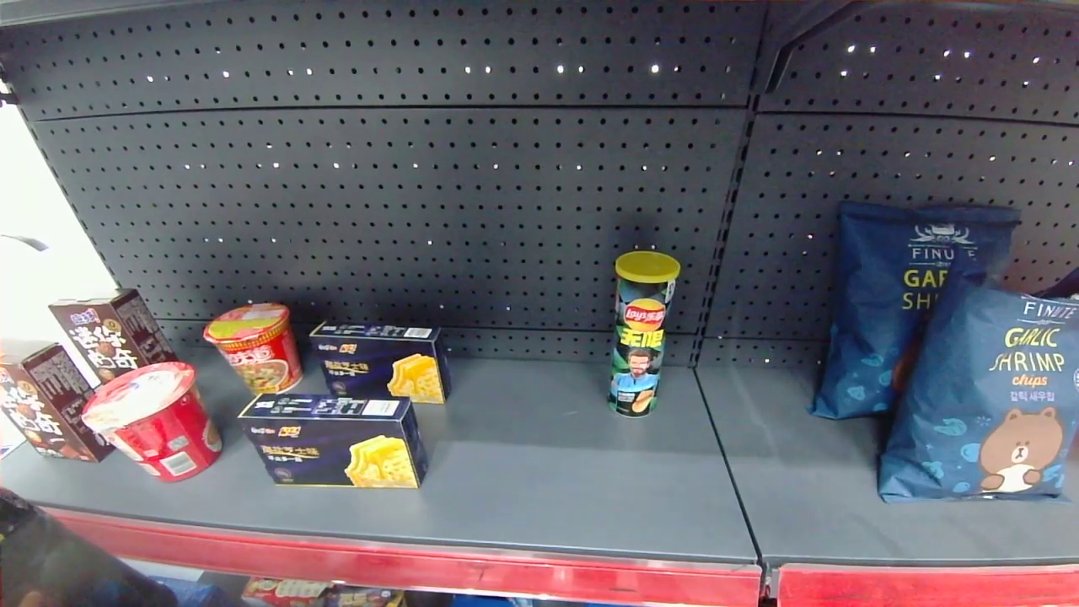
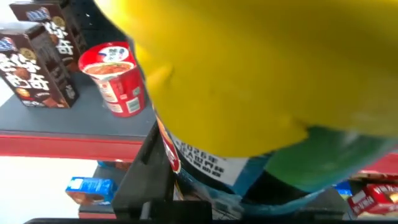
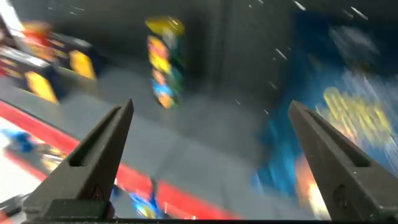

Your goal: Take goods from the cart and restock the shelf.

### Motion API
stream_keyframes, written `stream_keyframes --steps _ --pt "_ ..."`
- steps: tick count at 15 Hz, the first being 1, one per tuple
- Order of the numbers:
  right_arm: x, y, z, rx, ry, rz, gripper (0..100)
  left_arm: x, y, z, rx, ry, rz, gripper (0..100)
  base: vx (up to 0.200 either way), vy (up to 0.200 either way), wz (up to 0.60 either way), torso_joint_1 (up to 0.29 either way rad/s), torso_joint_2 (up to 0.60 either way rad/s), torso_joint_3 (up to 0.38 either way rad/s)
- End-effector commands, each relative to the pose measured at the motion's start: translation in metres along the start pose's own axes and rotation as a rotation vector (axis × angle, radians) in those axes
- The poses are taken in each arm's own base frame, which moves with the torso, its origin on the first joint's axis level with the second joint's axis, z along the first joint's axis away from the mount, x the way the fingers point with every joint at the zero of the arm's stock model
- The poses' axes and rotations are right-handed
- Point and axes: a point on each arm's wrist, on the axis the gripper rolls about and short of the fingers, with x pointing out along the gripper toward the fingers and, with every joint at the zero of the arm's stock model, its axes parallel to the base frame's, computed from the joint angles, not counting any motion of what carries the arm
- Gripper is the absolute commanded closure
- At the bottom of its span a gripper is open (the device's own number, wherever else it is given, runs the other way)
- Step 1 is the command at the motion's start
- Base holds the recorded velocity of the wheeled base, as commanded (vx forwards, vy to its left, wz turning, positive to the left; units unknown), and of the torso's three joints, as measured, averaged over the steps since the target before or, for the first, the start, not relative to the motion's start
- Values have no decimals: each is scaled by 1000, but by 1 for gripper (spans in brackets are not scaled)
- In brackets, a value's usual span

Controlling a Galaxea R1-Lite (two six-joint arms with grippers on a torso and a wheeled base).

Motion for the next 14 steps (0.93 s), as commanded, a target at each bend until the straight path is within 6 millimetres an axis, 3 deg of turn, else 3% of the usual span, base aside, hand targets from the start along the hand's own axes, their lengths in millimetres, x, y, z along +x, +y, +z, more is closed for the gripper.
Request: stream_keyframes --steps 1,4,8,10,14 --pt "98 2 23 21 115 212 0 0 -1 -1 -2 5 -27 100 0 0 0 0 0 0" --pt "135 7 0 36 227 339 0 0 -1 -1 -25 6 -56 100 0 0 0 0 0 0" --pt "180 5 -22 27 241 417 0 0 -2 -1 -38 11 -80 100 0 0 0 0 0 0" --pt "209 -10 -45 33 230 528 0 -1 -2 -1 -38 4 -79 100 0 0 0 0 0 0" --pt "249 -16 -76 32 233 574 0 -3 -2 3 -37 -17 -81 100 0 0 0 0 0 0"
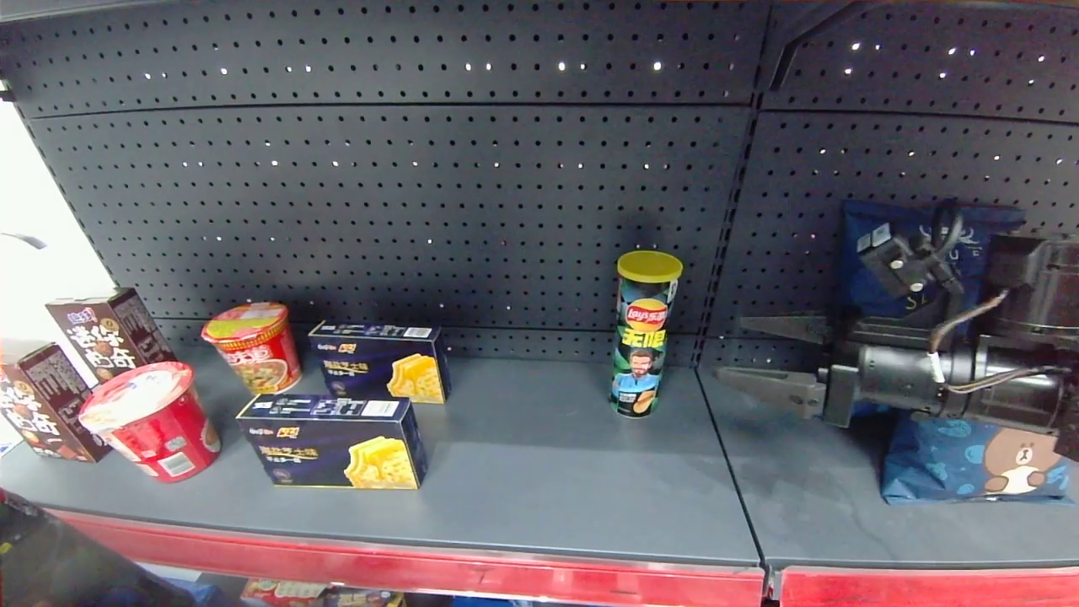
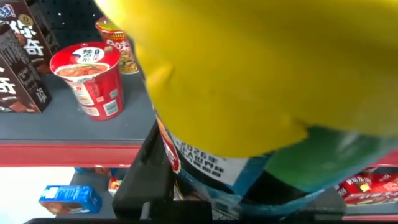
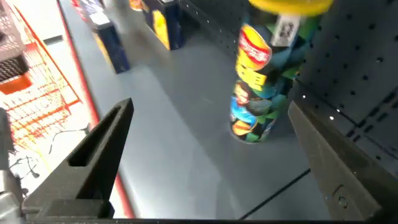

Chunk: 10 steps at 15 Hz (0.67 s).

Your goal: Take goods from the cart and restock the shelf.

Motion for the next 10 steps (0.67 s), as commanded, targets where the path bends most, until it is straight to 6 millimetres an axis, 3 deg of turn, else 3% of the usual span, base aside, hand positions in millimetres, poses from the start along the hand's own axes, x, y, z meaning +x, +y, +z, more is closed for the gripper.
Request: stream_keyframes --steps 1,6,10 --pt "29 -24 -32 65 79 16 0 -1 0 4 2 -15 -3 100 0 0 0 0 0 0" --pt "64 -56 -45 72 86 23 0 -6 -2 24 25 -72 -2 100 0 0 0 0 0 0" --pt "92 -75 -55 70 79 54 0 -10 -2 16 21 -24 -2 100 0 0 0 0 0 0"
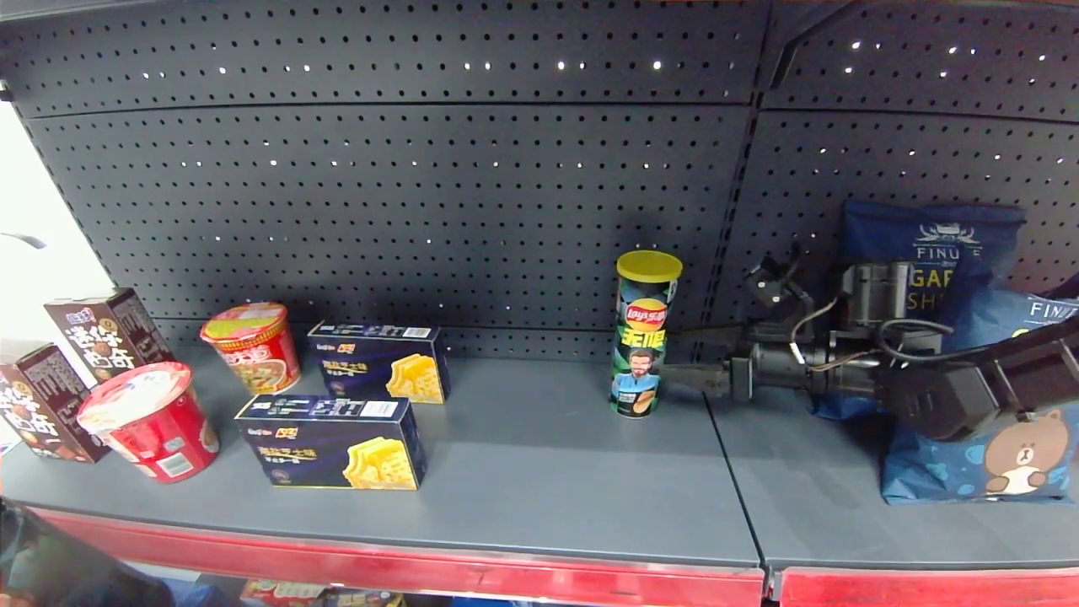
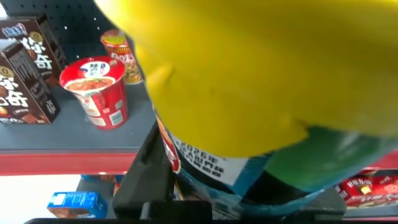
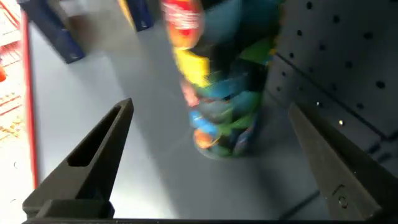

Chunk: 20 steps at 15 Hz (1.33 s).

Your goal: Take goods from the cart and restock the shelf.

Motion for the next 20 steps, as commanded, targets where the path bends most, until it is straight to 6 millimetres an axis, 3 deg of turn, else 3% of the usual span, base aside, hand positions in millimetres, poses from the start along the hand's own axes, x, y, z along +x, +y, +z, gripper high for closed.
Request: stream_keyframes --steps 1,9,16,17,20 --pt "20 -13 -16 19 21 22 0 -2 0 -2 -1 -4 1 100 0 0 0 0 0 0" --pt "56 -22 -26 -5 -16 115 0 -2 0 -9 -4 31 0 100 0 0 0 0 0 0" --pt "64 -22 -24 1 -27 128 0 -8 1 -15 -5 39 2 100 0 0 0 0 0 0" --pt "65 -21 -23 -10 -38 128 100 -11 1 -18 -4 50 3 100 0 0 0 0 0 0" --pt "68 -16 -19 4 -51 134 100 -16 1 -20 -4 47 3 100 0 0 0 0 0 0"
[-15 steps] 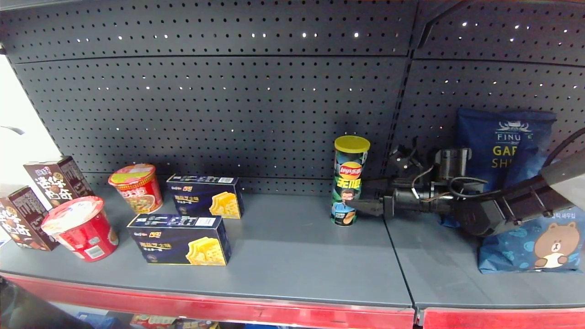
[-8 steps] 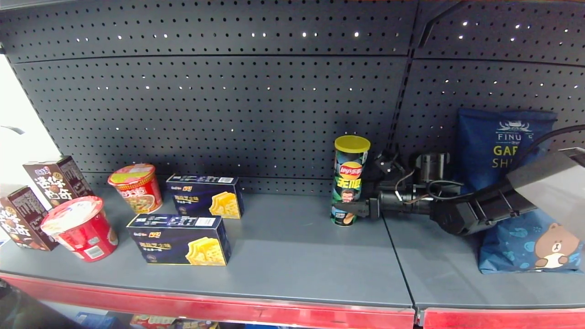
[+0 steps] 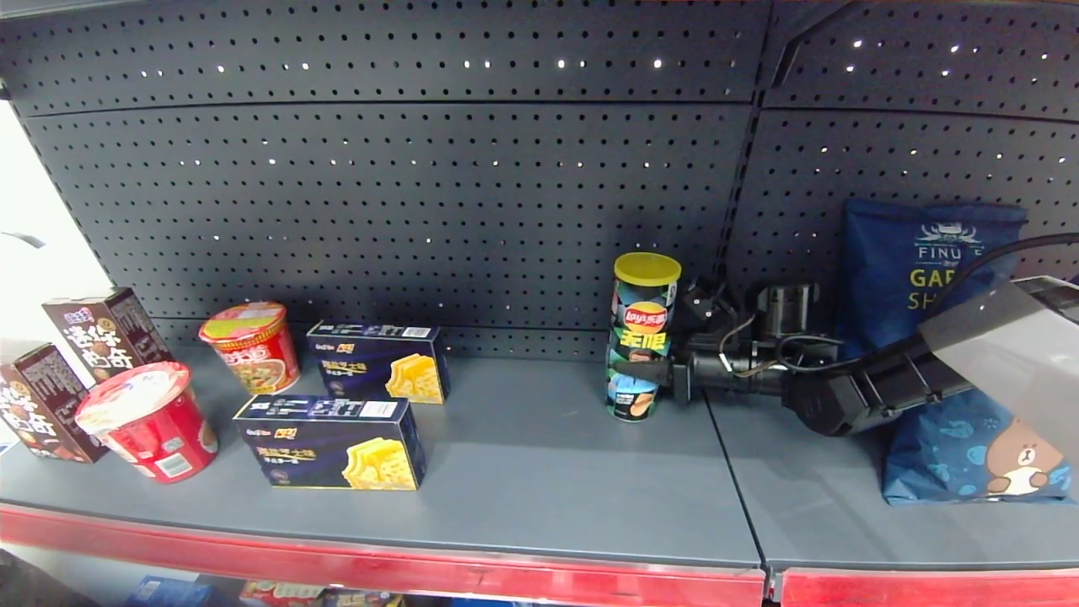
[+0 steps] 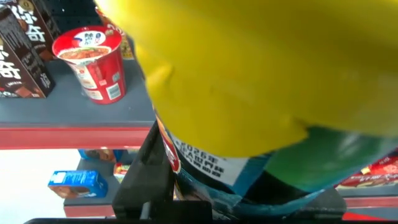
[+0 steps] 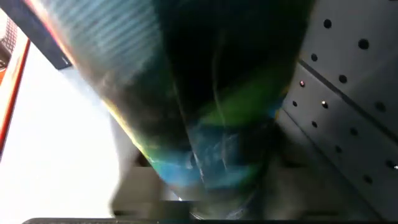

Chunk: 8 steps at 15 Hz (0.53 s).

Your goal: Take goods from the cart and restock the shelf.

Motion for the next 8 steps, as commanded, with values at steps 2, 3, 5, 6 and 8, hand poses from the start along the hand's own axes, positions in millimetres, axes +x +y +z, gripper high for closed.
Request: stream_keyframes --steps 2,3,5,6,8 --pt "3 9 8 -12 -15 11 100 -4 0 1 1 -25 -1 100 0 0 0 0 0 0" --pt "3 12 10 -10 -17 16 100 -4 0 1 0 -27 -1 100 0 0 0 0 0 0" --pt "-6 29 27 -30 -36 29 100 -5 0 -1 -1 -25 2 100 0 0 0 0 0 0" --pt "-15 39 31 -31 -36 32 100 -5 0 0 -1 -28 2 100 0 0 0 0 0 0" --pt "-32 55 35 -43 -48 29 100 -5 0 0 0 -32 3 100 0 0 0 0 0 0"
